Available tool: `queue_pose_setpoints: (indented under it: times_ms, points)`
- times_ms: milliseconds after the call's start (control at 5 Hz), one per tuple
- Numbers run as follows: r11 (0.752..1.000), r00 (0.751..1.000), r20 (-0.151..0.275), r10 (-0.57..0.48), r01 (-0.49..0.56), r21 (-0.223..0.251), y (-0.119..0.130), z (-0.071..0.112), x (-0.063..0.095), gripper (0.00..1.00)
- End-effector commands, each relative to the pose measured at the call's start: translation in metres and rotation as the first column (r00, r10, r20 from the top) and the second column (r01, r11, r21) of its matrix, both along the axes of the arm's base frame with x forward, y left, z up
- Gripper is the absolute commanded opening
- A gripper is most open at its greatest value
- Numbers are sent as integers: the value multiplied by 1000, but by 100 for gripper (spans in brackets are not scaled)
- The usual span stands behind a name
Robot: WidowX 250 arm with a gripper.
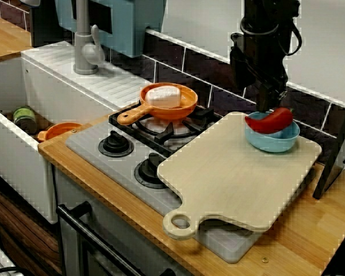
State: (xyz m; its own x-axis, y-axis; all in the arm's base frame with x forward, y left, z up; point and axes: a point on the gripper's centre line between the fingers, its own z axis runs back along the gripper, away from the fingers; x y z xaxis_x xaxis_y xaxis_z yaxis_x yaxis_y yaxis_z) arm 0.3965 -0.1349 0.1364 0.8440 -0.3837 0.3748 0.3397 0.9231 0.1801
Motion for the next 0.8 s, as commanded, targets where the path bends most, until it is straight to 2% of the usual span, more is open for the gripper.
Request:
queue_pose_setpoints:
  times_ms: [0,600]
  points:
    - [998,997,68,41,-37,-49,-10,15,2,100]
    - [997,995,82,62,-59,-48,-21,3,13,100]
